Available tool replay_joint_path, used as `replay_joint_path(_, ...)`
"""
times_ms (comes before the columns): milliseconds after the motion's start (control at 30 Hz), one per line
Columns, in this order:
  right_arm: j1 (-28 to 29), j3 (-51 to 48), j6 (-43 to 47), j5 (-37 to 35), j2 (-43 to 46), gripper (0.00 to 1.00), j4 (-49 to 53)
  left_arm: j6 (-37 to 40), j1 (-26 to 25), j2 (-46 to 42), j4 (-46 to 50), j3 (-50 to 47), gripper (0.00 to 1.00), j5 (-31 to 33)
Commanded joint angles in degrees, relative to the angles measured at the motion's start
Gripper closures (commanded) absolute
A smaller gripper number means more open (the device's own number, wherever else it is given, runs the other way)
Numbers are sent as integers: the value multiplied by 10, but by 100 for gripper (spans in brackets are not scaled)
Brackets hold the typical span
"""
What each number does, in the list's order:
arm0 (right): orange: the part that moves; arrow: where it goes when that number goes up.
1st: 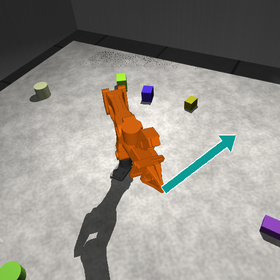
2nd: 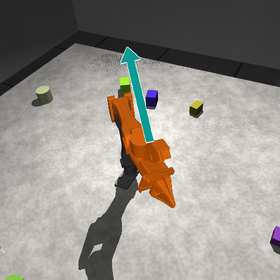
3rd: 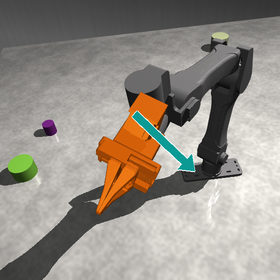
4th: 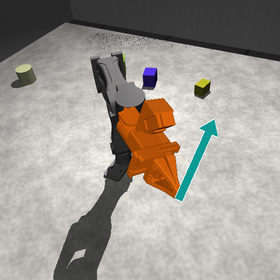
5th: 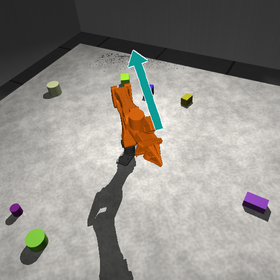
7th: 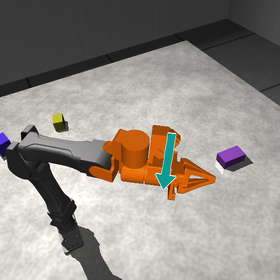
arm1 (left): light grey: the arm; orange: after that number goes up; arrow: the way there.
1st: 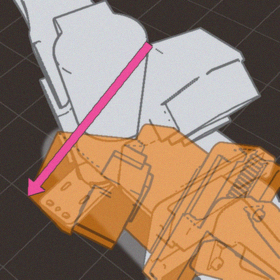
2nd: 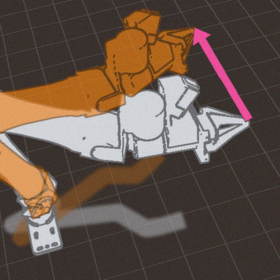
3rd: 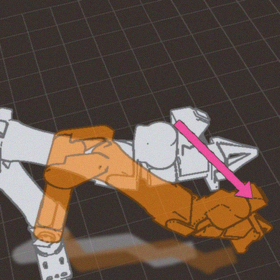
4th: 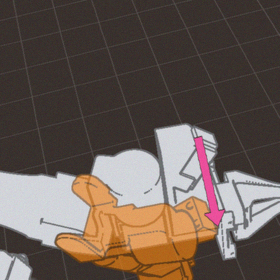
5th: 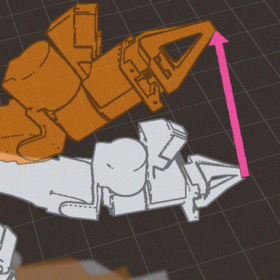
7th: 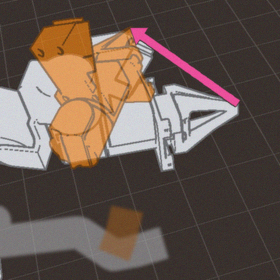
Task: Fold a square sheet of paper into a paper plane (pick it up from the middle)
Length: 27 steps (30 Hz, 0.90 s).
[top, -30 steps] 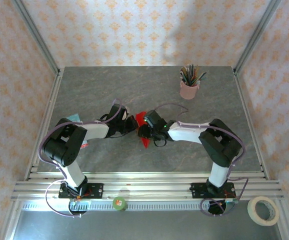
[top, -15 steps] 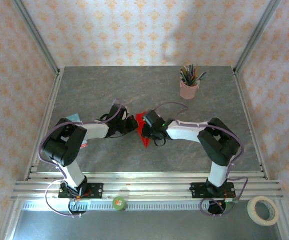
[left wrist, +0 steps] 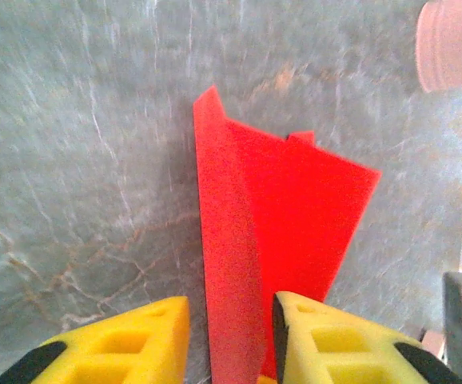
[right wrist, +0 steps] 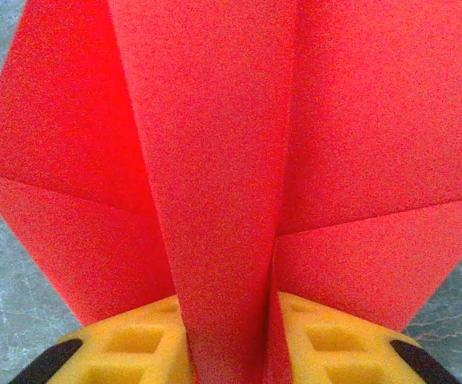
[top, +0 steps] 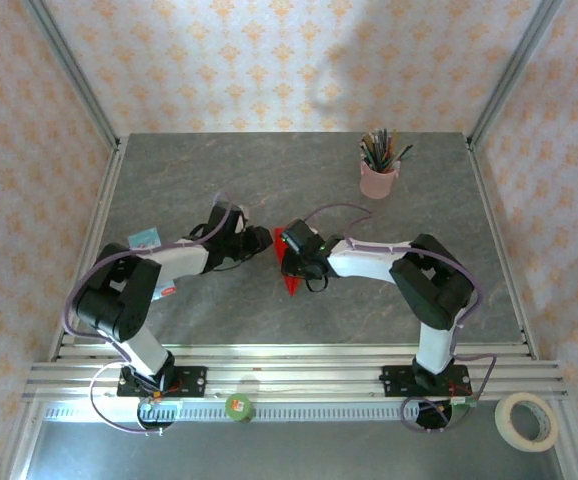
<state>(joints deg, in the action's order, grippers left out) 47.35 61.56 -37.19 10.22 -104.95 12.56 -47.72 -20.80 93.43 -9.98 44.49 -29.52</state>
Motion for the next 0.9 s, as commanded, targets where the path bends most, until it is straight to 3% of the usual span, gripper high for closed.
replay_joint_path(0, 7, 20, 1, -32, -7, 70, 31, 16, 15, -24, 26, -11, 60, 23)
replay_joint_path(200, 12, 36, 1, -46, -12, 70, 48, 21, 23, -29, 30, -17, 54, 23)
replay_joint_path(867, 27, 87, 8, -79, -49, 70, 104, 27, 35, -26, 35, -23, 50, 23)
